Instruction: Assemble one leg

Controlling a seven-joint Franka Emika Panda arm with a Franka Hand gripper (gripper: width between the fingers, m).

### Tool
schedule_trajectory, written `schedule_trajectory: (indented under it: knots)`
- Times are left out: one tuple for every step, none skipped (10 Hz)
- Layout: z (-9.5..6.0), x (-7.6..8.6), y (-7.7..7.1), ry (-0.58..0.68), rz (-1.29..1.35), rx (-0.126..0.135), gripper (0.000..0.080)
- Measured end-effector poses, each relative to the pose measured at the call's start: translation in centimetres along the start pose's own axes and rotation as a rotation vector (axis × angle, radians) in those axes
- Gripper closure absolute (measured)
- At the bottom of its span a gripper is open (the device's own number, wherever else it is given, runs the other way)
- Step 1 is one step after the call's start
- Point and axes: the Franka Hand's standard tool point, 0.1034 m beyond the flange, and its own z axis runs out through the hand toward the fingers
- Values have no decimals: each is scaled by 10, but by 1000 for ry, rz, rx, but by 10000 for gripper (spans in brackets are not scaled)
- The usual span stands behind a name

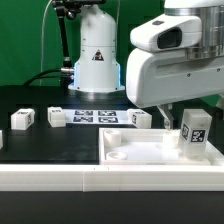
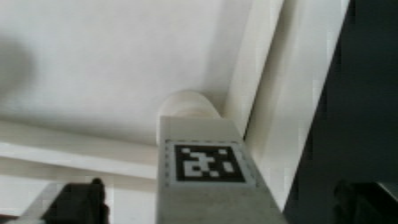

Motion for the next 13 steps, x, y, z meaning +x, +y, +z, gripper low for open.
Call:
schedule_trajectory:
  knots:
    - [0, 0, 0, 0, 0, 0, 395]
    - [0, 0, 0, 0, 0, 0, 395]
    - [1, 0, 0, -1, 0, 0, 509]
    - [1, 0, 0, -1, 14, 0, 509]
    - [1, 0, 0, -1, 21, 1, 509]
    - [1, -1, 0, -1, 47, 1, 509]
    - [2, 0, -1, 15, 157, 6, 509]
    - [2, 0, -2, 36, 273, 11, 509]
    - [2, -1, -3, 50, 382, 21, 509]
    - [2, 0, -5, 60, 499, 32, 509]
    - [2, 0, -5, 61, 598, 40, 509]
    - [2, 0, -5, 62, 712, 51, 509]
    - [2, 1, -6, 66, 816, 55, 509]
